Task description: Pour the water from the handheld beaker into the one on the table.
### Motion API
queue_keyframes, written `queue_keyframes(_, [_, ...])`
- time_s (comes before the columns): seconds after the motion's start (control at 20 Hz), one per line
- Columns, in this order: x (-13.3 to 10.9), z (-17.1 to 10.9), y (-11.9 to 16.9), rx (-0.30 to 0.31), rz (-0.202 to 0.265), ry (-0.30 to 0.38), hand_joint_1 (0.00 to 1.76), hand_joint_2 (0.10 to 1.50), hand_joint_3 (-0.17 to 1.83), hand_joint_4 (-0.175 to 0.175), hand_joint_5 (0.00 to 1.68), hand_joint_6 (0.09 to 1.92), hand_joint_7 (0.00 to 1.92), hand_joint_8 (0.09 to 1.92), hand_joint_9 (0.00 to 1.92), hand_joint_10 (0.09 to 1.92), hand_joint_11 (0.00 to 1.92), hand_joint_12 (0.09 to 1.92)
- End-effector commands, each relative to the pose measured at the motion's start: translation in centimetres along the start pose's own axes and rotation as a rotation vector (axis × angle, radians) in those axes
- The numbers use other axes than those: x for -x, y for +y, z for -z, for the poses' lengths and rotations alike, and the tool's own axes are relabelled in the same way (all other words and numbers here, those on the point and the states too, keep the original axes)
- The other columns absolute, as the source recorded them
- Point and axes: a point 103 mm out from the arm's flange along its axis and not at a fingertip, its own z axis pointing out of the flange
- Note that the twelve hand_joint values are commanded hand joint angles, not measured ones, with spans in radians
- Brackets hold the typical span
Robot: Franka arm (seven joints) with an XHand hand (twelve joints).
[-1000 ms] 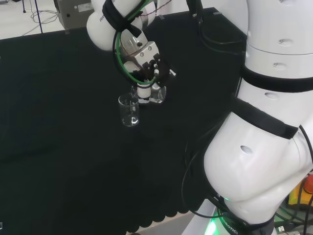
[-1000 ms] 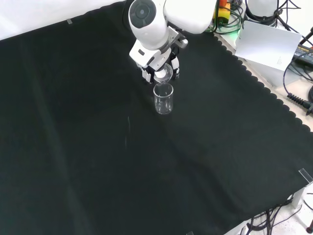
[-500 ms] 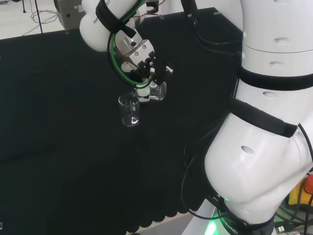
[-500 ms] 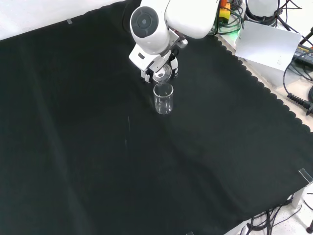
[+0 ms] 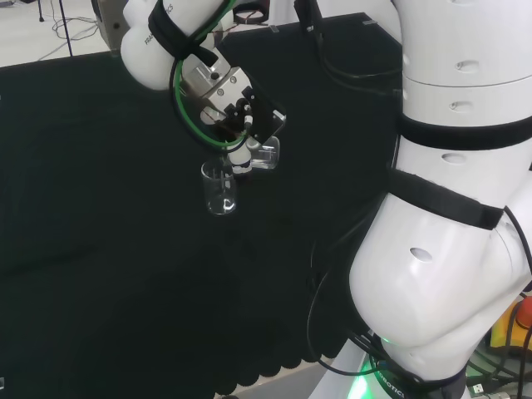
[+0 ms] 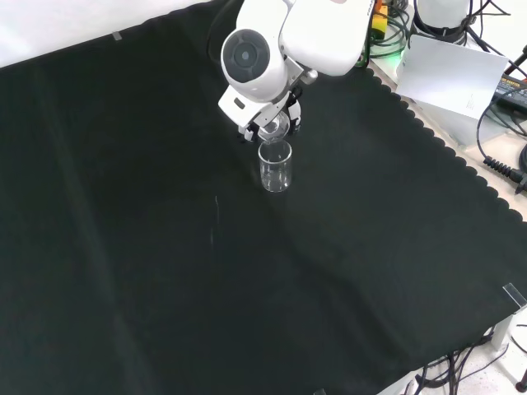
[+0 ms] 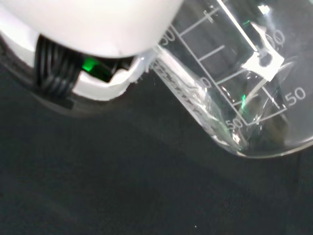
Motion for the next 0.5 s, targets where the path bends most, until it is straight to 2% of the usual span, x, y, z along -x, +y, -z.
queue_keyframes(0.05, [-0.30,0.22,0.02,-0.018,-0.003,-0.030,1.34,0.43,0.95,-0.143,1.40,0.45,1.54,0.48,1.79,0.11,1.45,0.67])
queue_keyframes(0.5, [-0.81,0.79,0.08,-0.039,-0.009,-0.070,1.34,0.43,0.94,-0.141,1.40,0.45,1.54,0.47,1.79,0.11,1.45,0.67])
